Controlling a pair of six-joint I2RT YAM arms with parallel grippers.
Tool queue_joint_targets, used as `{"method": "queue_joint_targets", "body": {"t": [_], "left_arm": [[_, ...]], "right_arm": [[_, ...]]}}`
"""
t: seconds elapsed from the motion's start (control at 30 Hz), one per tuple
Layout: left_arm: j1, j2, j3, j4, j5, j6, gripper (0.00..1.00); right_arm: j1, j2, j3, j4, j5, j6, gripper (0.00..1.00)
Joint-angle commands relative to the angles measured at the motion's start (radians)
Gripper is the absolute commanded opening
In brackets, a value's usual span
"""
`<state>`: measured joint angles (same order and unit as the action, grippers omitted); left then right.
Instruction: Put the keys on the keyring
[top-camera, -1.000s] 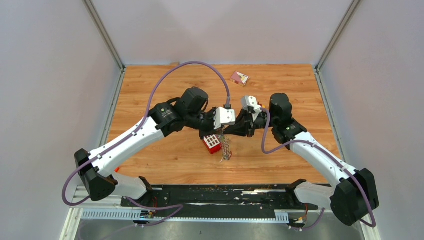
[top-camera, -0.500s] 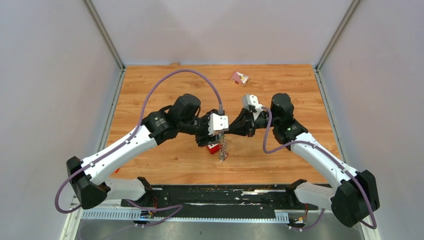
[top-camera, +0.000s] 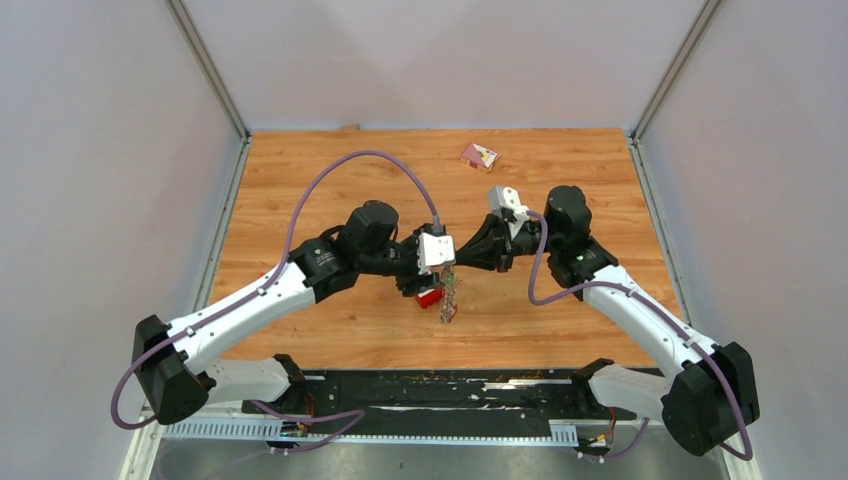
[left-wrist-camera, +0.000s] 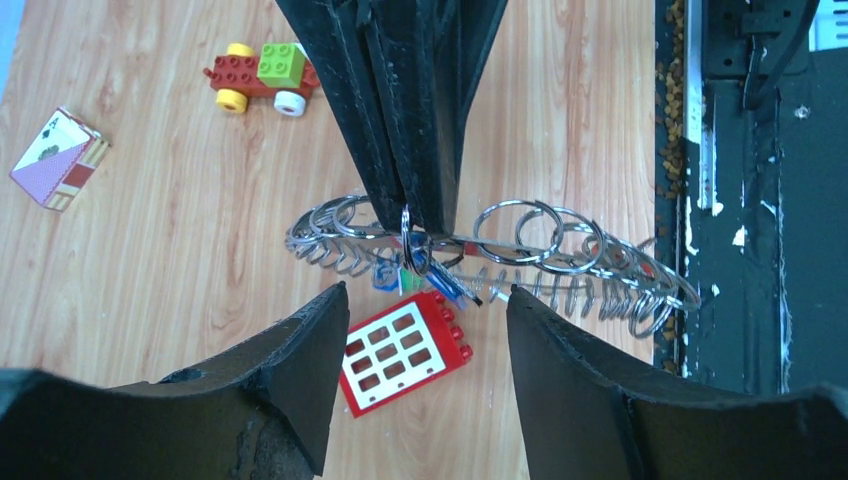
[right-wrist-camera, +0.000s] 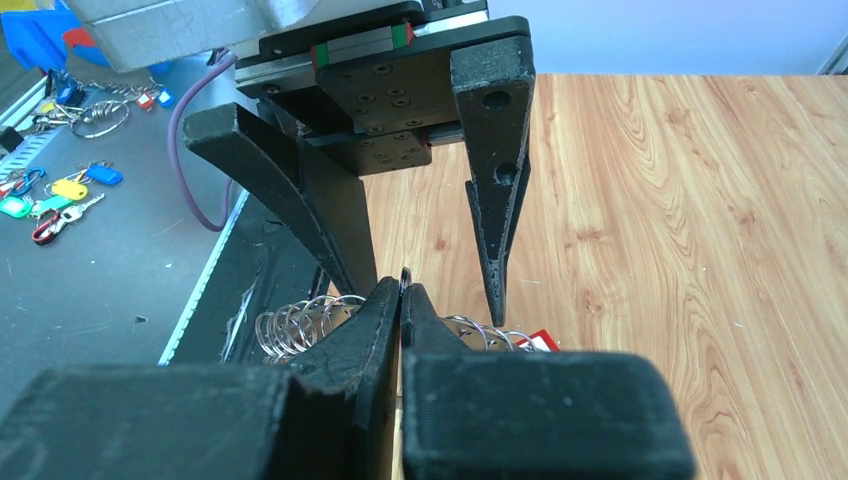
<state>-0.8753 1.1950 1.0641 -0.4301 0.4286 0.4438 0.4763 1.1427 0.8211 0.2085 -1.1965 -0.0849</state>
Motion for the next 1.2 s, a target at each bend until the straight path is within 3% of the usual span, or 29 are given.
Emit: {"method": "queue_joint_targets", "body": {"t": [0.0, 0.2, 0.73, 1.17], "left_arm": [[0.002, -0.006, -0.042, 0.143, 0.02, -0.082, 0.66], [0.001, -0.022, -0.107, 0.231, 0.026, -0.12, 0.66], [0.002, 0.016, -0.093, 0.275, 0.045, -0.175, 0.58], [0.002, 0.006, -0.086, 0.272, 0.011, -0.165, 0.25]], "right_arm": [[-0.008, -0.02, 0.012, 0.071, -0.023, 0.008, 0.0], [-0.012, -0.021, 0.01, 0.072, -0.021, 0.008, 0.0], [-0.013, -0.015, 0.01, 0.068, -0.018, 0.001, 0.0], [-0.016, -0.011, 0.013, 0.031, -0.01, -0.042, 0.0]]}}
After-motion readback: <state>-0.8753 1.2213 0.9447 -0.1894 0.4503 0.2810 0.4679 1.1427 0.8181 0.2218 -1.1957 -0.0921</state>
